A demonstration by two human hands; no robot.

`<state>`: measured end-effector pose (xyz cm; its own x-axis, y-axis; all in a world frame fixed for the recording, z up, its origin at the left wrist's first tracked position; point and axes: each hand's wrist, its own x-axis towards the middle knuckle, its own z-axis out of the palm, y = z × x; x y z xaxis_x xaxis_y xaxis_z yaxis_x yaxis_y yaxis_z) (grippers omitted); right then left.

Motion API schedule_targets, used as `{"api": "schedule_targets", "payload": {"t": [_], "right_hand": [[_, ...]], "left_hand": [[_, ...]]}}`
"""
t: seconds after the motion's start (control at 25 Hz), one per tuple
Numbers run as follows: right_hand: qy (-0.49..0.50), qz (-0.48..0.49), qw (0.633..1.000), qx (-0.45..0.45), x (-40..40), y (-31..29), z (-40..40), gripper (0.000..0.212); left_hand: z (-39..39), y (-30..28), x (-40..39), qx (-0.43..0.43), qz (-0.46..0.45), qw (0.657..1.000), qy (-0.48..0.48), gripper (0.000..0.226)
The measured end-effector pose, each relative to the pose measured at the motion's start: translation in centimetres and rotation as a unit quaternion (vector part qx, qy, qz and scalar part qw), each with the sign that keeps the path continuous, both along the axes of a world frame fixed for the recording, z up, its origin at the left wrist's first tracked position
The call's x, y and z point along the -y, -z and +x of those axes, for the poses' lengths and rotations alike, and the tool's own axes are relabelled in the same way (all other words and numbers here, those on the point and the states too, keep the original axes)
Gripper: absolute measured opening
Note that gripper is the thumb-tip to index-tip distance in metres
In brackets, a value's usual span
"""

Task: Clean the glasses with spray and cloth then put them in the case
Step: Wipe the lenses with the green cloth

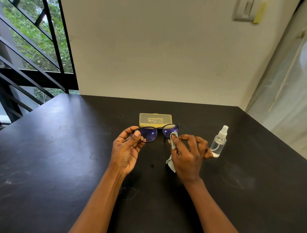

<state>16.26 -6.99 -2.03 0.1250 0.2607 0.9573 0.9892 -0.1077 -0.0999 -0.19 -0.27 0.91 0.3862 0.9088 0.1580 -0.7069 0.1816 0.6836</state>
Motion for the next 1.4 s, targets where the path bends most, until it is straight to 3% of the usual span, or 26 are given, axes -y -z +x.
{"api": "schedule_targets", "payload": {"t": [0.12,0.32,0.48,0.76,0.92,1.2,1.4], "right_hand": [[0.045,-0.037,0.998,-0.029,-0.1,0.0,0.0,0.034],[0.054,-0.092,0.993,-0.059,-0.3,-0.2,-0.4,0.047],[0.005,-0.093,0.995,-0.026,-0.3,0.3,-0.2,0.04],[-0.042,-0.01,0.999,0.021,0.1,0.2,-0.2,0.023],[0.003,0.01,1.0,-0.004,0.6,0.0,-0.2,0.014],[0.072,-0.044,0.995,-0.046,0.5,0.2,-0.3,0.04],[0.04,-0.082,0.994,-0.052,0.2,0.4,-0.2,0.045]], "left_hand": [[-0.2,0.2,-0.4,0.005,0.005,1.0,0.011,0.047],[0.0,-0.1,0.1,-0.003,0.0,1.0,0.012,0.021],[0.0,-0.2,0.4,-0.014,0.001,1.0,0.006,0.02],[0.1,-0.3,0.6,-0.011,0.002,1.0,0.005,0.016],[0.2,-0.1,0.5,-0.009,0.008,1.0,0.003,0.017],[0.2,-0.2,0.6,-0.016,0.007,1.0,0.02,0.037],[0.0,0.2,0.3,-0.004,0.013,0.999,0.041,0.049]]}}
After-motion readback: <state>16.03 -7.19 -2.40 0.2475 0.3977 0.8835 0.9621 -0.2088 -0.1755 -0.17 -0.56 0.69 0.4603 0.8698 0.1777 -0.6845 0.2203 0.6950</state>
